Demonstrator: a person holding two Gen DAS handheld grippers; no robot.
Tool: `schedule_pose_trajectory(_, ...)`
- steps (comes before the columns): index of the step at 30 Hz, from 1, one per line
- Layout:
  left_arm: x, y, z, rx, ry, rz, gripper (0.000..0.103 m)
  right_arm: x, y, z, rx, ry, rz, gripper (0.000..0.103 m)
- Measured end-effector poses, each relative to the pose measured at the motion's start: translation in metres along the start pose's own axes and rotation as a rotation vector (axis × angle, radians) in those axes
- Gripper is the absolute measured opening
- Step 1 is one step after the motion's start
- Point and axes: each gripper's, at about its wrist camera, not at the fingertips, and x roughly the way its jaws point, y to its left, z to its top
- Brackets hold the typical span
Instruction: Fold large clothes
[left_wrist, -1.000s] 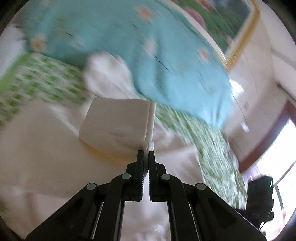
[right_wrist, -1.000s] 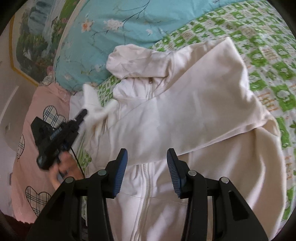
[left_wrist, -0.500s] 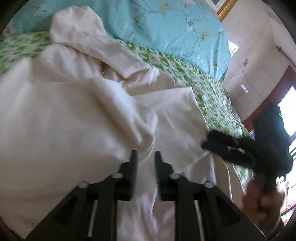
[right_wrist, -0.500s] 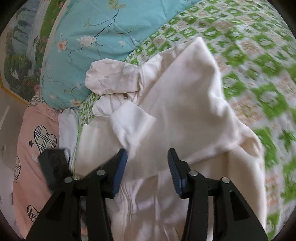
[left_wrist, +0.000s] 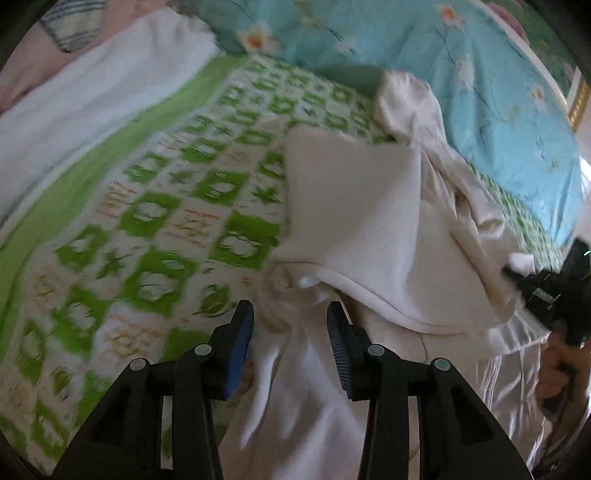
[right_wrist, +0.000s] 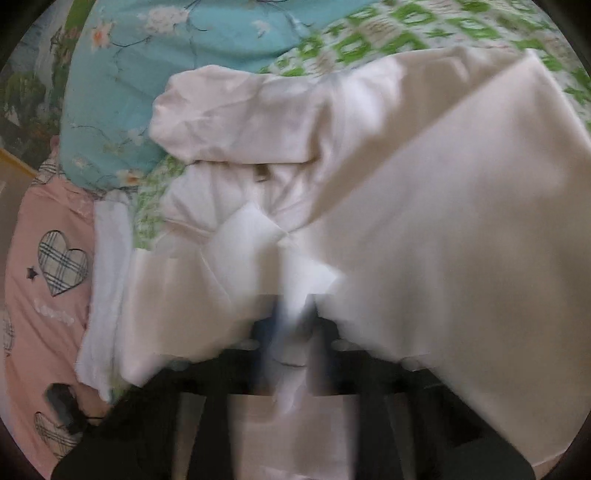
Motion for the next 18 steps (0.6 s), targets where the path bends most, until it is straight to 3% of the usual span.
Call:
schedule_pose_trajectory(3, 0.01, -0.004, 0.001, 0.021, -0.003, 0.045, 0.039, -0.061, 0.009, -0.002, -0.027, -0.175, -0.009, 0.008)
schedule_pose_trajectory(6, 0.019, 0.001, 0.003, -0.051, 0.001, 0.052, 0.034, -0.104, -0.005, -0.006, -0.006, -0.281, -0.06, 0.008)
schedule_pose_trajectory(9, 0.016, 0.017, 0.001, -0.166, -0.018, -0.002, 0.031, -0.112, -0.031, -0.015, 0.01, -0.253, -0.13, 0.008)
schedule_pose_trajectory(14, 0.01, 0.027, -0.004, -0.221, -0.033, -0.005, 0.025, -0.082, -0.055, -0.038, 0.032, -0.108, -0.195, 0.012)
schedule_pose_trajectory(18, 0.003, 0.035, -0.008, -0.218, -0.018, -0.021, 0.026, -0.106, -0.059, -0.045, 0.067, -0.175, -0.274, 0.026)
